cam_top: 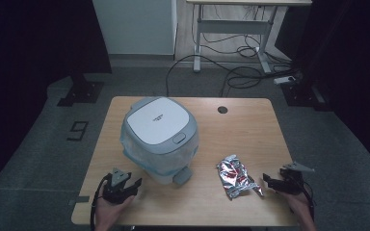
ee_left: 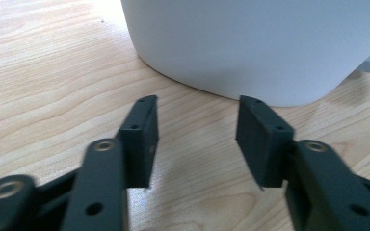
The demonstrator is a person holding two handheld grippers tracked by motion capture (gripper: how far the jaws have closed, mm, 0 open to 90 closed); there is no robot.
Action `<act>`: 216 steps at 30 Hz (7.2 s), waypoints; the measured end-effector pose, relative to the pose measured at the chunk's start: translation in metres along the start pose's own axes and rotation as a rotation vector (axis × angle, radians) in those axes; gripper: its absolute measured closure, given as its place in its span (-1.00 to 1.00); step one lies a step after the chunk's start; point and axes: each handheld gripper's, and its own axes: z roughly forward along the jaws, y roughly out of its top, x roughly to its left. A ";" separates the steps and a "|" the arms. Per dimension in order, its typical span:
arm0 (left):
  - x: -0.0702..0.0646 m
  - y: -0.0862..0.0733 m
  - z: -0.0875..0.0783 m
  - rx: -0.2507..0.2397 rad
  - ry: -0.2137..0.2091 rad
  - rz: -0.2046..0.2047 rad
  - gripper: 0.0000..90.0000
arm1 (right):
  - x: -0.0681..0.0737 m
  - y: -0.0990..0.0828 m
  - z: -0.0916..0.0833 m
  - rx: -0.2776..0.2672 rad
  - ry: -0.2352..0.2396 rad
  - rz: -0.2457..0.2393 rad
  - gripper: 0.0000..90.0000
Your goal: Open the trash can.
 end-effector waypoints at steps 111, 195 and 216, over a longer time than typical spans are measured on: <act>-0.100 0.044 0.030 -0.100 -0.298 0.116 1.00 | -0.003 0.001 0.001 -0.007 0.006 0.005 -0.55; -0.128 0.032 0.074 -0.108 -0.115 0.250 1.00 | -0.003 0.001 0.000 -0.009 0.014 0.000 -0.51; -0.128 0.034 0.082 -0.028 -0.122 0.245 1.00 | -0.003 0.000 0.000 -0.009 0.013 0.005 -0.50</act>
